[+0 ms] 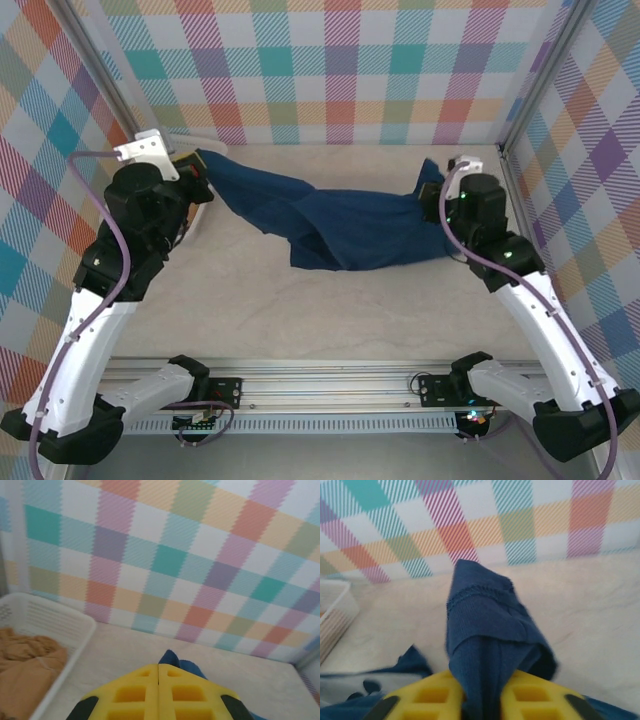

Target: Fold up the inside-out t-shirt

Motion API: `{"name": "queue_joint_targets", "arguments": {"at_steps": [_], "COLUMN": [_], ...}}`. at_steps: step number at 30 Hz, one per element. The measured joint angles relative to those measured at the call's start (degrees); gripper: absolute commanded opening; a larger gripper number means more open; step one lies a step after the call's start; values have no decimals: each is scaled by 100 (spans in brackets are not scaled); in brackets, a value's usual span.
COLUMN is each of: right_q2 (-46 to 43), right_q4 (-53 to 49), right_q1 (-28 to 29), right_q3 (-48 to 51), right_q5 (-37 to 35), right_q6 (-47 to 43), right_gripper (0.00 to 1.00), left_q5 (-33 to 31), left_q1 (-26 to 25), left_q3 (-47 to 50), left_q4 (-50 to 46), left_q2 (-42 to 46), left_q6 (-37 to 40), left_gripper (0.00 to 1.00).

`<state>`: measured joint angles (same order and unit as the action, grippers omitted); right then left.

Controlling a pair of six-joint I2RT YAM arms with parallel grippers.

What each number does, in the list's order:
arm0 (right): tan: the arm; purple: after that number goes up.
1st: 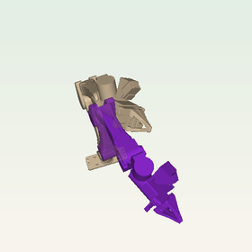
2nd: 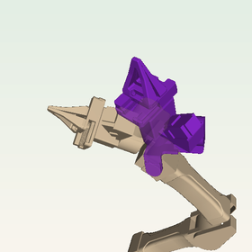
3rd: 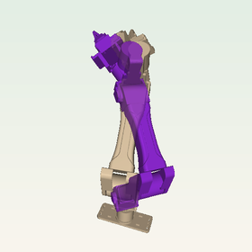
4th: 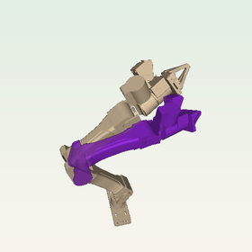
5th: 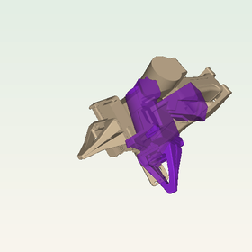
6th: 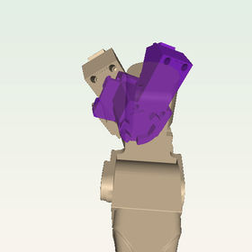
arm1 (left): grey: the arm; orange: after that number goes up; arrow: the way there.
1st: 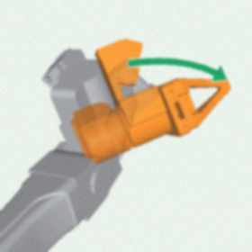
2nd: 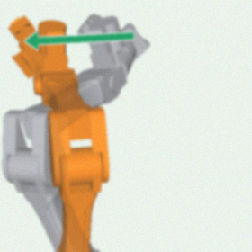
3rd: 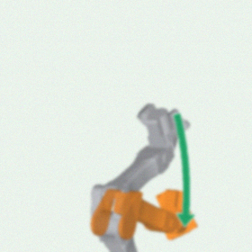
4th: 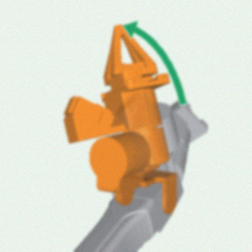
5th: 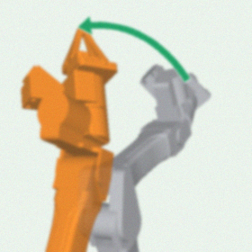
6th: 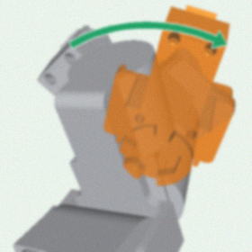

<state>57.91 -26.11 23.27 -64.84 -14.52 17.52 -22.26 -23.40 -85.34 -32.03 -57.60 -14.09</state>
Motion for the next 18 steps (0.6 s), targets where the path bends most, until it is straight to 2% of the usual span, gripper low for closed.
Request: {"name": "queue_joint_targets", "arguments": {"at_steps": [3, 7, 13, 18], "right_q2": [251, 863, 1325, 2074], "right_q4": [13, -39, -160, 122], "right_q1": [282, 323, 240, 245], "right_q3": [511, 1080, 1429, 1421], "right_q5": [227, 439, 590, 1353], "right_q6": [234, 404, 428, 393], "right_gripper": [43, 53, 57, 60], "left_q5": [-17, 76, 503, 874], "left_q1": [398, 745, 955, 1021], "left_q3": [-96, -55, 968, 1565], "left_q4": [-271, -599, -863, -1051], "left_q2": [2, -59, -107, -181], "left_q6": [28, 26, -2, -74], "left_gripper": [0, 0, 0, 0]}}
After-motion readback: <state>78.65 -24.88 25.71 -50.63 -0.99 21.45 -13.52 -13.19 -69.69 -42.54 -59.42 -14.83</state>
